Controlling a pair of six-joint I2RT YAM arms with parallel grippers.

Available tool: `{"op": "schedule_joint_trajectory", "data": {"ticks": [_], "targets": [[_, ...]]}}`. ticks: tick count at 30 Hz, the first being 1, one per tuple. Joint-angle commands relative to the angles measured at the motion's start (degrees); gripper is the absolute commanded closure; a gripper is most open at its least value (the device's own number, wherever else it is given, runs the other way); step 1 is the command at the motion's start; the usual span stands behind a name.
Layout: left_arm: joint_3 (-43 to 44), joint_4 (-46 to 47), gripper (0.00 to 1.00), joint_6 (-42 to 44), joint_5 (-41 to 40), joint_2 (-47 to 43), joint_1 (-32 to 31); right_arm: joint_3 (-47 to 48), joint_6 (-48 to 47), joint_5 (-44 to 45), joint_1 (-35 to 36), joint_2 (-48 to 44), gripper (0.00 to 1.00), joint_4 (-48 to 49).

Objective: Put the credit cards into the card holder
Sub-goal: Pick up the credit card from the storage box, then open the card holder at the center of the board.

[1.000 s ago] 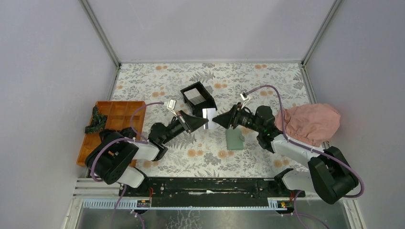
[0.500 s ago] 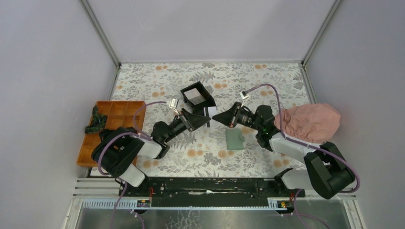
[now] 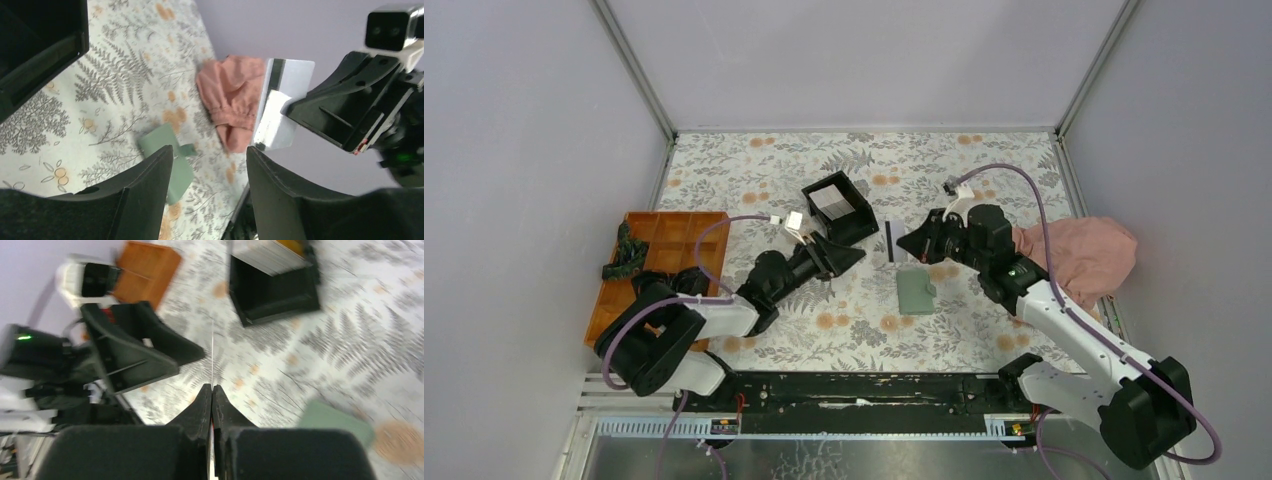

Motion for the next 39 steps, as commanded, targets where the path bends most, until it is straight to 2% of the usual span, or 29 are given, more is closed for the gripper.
{"op": "schedule_joint_trajectory", "data": {"ticks": [1, 7, 15, 20, 39], "targets": [[5.20, -20.31, 0.37, 13.64, -10.89, -3.86, -5.50, 5.23, -7.73, 11.52, -0.23, 0.01, 1.00, -22.10], [9.98, -31.52, 0.42, 17.81, -20.47, -2.37, -11.98, 7.49, -9.74, 19.86, 2.19, 0.73, 1.00, -32.08], [15.59, -38.33, 0.47, 19.38, -27.99, 2.60, -17.96, 7.79, -7.39, 28.51, 9.68, 3.32, 1.00, -37.88], [17.66, -39.84, 0.49, 20.06, -30.35, 5.84, -20.70, 7.60, -5.69, 33.09, 12.59, 5.32, 1.00, -38.91], [23.37, -43.37, 0.50, 21.86, -32.28, 12.76, -24.37, 7.39, -5.41, 39.95, 12.95, 14.02, 1.00, -37.89]]}}
